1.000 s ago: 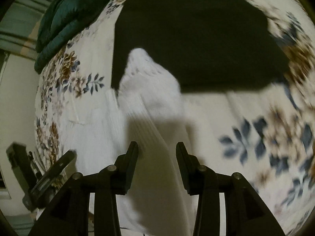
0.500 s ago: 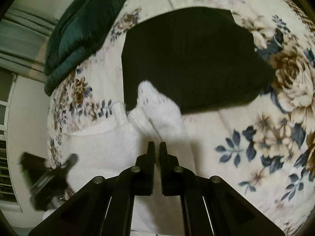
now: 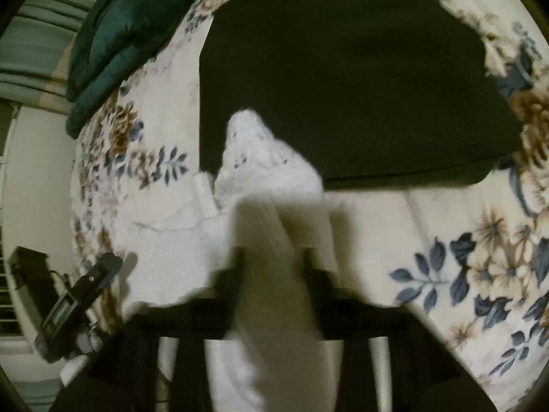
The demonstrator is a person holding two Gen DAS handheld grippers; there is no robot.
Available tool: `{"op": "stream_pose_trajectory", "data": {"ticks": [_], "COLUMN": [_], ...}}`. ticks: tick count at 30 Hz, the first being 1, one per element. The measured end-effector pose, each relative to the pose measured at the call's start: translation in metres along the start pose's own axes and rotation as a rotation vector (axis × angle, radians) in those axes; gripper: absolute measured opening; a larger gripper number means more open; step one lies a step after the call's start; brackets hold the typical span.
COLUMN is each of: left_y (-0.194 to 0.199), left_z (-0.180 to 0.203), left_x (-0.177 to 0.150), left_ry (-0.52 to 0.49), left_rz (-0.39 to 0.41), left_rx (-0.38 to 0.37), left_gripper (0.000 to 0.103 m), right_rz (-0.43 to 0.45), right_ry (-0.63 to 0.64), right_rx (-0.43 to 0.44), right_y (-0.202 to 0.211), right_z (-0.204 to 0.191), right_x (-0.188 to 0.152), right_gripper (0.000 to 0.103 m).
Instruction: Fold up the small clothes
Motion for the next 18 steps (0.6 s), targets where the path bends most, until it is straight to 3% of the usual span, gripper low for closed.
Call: {"op": "stream_pose_trajectory", "data": {"ticks": [1,5,10,15,18], "left_y": [-0.012,0.002,0.009,-0.005,-0.005], "left_z": [0.004,0.009,-0.032,-0.070,-0.071], "left_x": [0.001,0.004,0.009,0.012,0.014], "left_ry": [-0.023,-0.021,0.144,0.210,0.226], "left_rz": [-0.031,0.016,0.052,0.043,0.028], "left_rx": [-0.002,-0.021,-0.035,0.008,-0.054], "left_gripper": [0.001,0.001,0.001,0.000,0.002], "right_rz": [0.011,0.093,0.143,0.151,0.114], "right_ry": [0.013,0.064,0.092,0.044,0.050], "right_rx": [0.001,0.008,0.029,0.008,-0.031], "right_y": [0.002,0.031,0.051,0.034,0.012], "right_z": [-0.004,-0.017,-0.026,-0.014,-0.008], "right_x": [0.001,0.004,0.019,0.046,0.052], "right_gripper": [0.005,0.004,0.004,0.004,0.004]}}
Point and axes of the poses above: each gripper's, at about its wrist camera, not at the fingertips, and y roughly against the way its jaws point, z to its right, x to its top, the point moved 8 cm from there along -y, roughly the way its jaws point, and after that the axes turned 7 degrees about -y, right-handed, at the moved point
